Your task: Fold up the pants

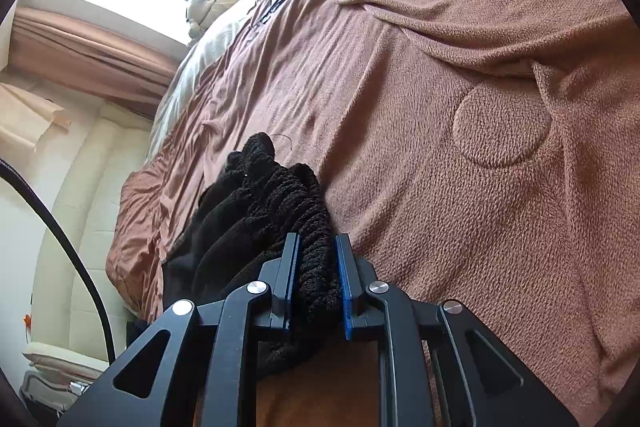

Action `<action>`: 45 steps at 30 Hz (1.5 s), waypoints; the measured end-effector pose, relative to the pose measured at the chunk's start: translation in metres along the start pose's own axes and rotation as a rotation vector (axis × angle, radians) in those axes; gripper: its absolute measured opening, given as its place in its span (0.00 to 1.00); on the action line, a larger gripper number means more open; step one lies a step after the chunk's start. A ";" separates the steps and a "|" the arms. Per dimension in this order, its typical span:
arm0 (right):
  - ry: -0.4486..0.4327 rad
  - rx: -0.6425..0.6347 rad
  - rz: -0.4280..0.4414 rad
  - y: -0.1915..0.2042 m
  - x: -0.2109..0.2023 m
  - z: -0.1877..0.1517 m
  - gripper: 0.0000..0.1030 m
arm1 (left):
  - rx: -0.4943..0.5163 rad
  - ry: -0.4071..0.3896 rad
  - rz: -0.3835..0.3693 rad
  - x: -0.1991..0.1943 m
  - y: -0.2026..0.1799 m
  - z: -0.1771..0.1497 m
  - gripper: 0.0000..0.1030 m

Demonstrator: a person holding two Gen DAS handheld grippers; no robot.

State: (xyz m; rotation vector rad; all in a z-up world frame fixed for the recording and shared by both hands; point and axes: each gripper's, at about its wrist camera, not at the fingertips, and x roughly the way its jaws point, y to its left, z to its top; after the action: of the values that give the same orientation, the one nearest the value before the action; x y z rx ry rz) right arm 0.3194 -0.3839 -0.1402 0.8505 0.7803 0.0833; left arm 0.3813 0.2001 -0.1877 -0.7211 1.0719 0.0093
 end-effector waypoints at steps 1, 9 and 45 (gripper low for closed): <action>0.019 -0.002 -0.025 0.000 0.002 0.001 0.19 | -0.014 0.001 -0.006 -0.001 0.004 0.000 0.13; -0.092 -0.022 -0.090 0.003 -0.036 0.005 0.62 | -0.010 -0.067 0.049 -0.035 0.006 0.020 0.28; 0.083 -0.482 -0.280 0.107 0.086 0.050 0.62 | 0.339 0.023 0.052 0.096 -0.164 0.145 0.42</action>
State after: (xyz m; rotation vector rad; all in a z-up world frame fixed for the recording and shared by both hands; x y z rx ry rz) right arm 0.4384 -0.3127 -0.0950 0.2793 0.9028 0.0545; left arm 0.6009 0.1195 -0.1373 -0.3881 1.0805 -0.1336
